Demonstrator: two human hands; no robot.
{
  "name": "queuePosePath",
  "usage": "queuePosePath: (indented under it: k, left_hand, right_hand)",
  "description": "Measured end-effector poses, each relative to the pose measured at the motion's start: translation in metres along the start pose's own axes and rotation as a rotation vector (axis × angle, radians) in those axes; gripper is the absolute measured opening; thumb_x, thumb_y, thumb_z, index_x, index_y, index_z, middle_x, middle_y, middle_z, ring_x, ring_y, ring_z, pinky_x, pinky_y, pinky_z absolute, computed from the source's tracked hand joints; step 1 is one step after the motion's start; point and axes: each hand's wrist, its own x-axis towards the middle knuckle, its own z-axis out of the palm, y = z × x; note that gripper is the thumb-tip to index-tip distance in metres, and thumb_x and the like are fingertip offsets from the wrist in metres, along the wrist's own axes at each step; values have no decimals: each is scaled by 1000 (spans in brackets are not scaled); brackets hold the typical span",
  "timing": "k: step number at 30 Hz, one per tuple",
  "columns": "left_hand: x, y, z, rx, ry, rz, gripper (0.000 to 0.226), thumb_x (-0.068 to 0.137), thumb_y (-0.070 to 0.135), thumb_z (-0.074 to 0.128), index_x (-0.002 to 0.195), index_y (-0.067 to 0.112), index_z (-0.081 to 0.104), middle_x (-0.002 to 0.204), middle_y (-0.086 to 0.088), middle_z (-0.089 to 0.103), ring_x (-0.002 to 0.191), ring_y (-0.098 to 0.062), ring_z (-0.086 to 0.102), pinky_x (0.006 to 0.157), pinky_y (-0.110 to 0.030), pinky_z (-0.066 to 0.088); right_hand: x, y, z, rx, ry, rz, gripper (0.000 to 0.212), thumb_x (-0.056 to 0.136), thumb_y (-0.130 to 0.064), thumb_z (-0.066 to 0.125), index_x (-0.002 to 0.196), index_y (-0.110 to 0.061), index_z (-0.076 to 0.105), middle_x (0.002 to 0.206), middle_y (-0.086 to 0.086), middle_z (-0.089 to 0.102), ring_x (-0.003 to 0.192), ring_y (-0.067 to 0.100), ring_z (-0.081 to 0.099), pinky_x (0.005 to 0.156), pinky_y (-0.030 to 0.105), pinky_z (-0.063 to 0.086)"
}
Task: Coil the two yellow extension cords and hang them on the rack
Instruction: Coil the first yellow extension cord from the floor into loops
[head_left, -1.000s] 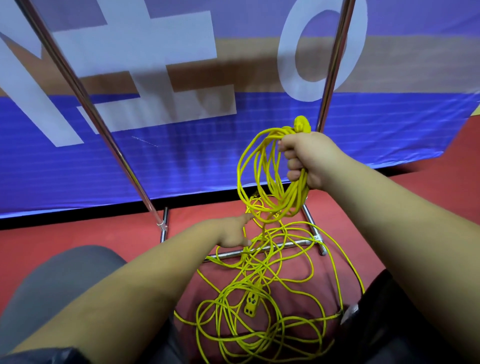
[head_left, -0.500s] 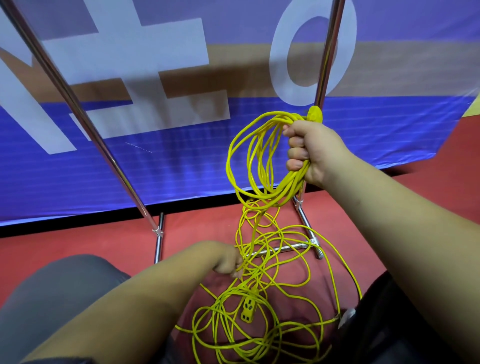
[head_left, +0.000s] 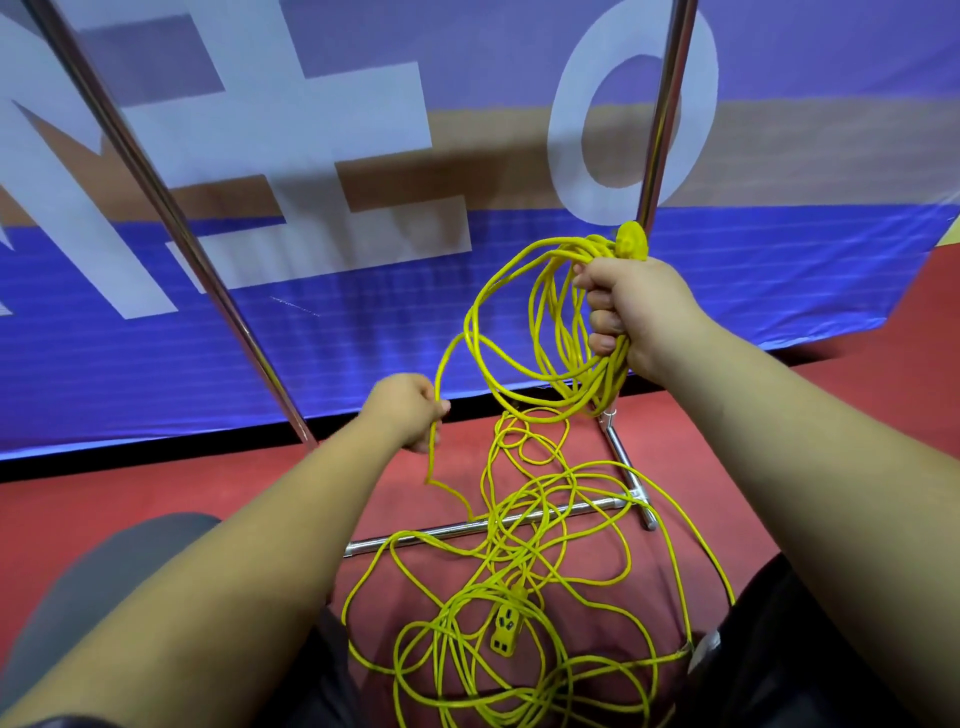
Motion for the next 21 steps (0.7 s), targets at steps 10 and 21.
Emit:
queuePosePath:
  k: [10,21]
  left_hand:
    - [-25,80,-110,-269,256,338,9,100,13,60,95,16,68,79,-14,68,65,-25,68,65,-45,64]
    - [-115,226,-233,-523,93,803,10,105,7,56,110,14,61,98,-9,80,97,-25,77,93,-40,59]
  right_hand:
    - [-15,-10,14,-6,-138,-17,10,96,-6,61,93,-16,60,58,-3,23,40,12,19,43,24,20]
    - [-53,-81,48,-6,-333,-150,15,99,-2,62,88,-12,59,52,-3,23,36,10,18,42,23,25]
